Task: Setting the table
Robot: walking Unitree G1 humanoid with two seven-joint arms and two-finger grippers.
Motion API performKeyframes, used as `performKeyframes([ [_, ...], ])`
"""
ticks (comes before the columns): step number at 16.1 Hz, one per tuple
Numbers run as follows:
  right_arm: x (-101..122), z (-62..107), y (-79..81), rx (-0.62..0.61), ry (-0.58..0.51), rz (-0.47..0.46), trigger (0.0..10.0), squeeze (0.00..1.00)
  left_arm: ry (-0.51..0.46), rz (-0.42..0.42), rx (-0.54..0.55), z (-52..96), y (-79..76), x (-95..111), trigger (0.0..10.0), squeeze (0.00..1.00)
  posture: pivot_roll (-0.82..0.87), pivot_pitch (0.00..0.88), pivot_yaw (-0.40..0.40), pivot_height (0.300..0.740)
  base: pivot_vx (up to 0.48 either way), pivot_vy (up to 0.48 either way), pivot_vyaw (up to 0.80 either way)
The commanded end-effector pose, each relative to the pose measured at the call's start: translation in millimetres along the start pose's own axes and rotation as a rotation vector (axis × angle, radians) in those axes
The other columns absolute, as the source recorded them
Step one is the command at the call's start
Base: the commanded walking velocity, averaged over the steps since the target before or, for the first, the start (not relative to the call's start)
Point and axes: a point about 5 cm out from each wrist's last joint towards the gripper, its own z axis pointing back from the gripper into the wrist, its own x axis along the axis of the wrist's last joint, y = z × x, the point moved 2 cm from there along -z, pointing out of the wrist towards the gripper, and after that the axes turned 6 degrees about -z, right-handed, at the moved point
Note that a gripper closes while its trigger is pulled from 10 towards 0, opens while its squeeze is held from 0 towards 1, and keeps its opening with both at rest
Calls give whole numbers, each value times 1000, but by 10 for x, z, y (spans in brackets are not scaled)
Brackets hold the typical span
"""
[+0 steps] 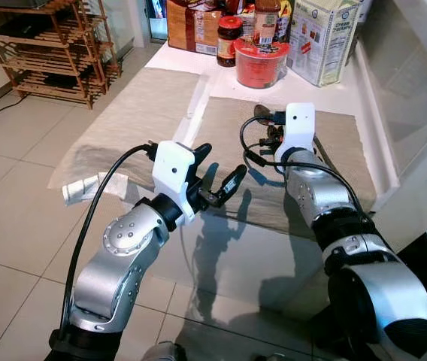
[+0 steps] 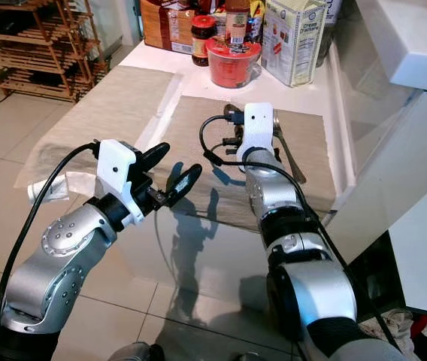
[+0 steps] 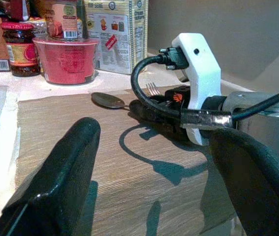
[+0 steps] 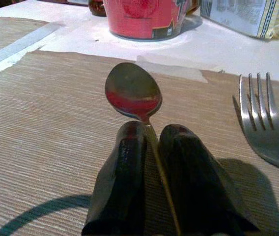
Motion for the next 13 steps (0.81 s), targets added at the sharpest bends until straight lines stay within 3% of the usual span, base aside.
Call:
performKeyframes([
  [1, 179, 18, -14, -14, -99, 57, 0, 0, 6, -5, -12, -33, -11, 4, 10000, 0, 61, 78, 12, 740, 0, 0, 0],
  [3, 378, 50, -10, -16, -203, 96, 0, 0, 5, -6, -7, -38, -6, 8, 10000, 0, 62, 76, 11, 740, 0, 0, 0],
  [10, 559, 126, -16, -40, -304, 101, 0, 0, 2, -7, -3, -42, -3, 5, 10000, 0, 61, 65, 9, 740, 0, 0, 0],
  [11, 505, 107, -32, -48, -268, 82, 9725, 710, 1, -8, -4, -42, -4, 5, 10000, 0, 60, 63, 9, 740, 0, 0, 0],
  [12, 473, 96, -33, -44, -249, 60, 10000, 1000, 1, -7, -5, -42, -5, 5, 10000, 0, 60, 63, 9, 740, 0, 0, 0],
  [13, 404, 72, -39, -47, -204, 29, 10000, 1000, 1, -8, -5, -44, -6, 6, 10000, 0, 61, 62, 9, 740, 0, 0, 0],
])
